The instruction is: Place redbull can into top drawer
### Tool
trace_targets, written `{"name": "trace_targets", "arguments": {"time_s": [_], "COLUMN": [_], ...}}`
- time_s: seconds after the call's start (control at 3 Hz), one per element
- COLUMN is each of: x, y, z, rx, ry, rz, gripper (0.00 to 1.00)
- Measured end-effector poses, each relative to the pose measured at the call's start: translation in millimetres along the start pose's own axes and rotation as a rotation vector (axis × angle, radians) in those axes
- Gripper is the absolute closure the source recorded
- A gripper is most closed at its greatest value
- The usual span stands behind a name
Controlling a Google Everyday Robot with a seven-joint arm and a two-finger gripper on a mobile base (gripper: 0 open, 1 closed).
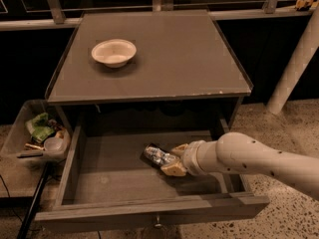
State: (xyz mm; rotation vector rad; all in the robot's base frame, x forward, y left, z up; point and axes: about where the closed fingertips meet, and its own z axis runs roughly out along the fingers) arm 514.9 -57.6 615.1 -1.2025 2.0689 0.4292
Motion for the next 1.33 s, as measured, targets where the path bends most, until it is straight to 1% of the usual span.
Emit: {"name": "trace_targets", "arguments": {"time_s": [0.67,1.0,1.33], "x": [0.0,0.0,0.0], "y": [0.0,0.0,0.1], "z": [0.0,0.0,0.0], "rx": [0.0,0.0,0.0], "ry": [0.0,0.0,0.0], "rz": [0.0,0.0,0.0], "gripper": [0.13,0.0,0.0]}}
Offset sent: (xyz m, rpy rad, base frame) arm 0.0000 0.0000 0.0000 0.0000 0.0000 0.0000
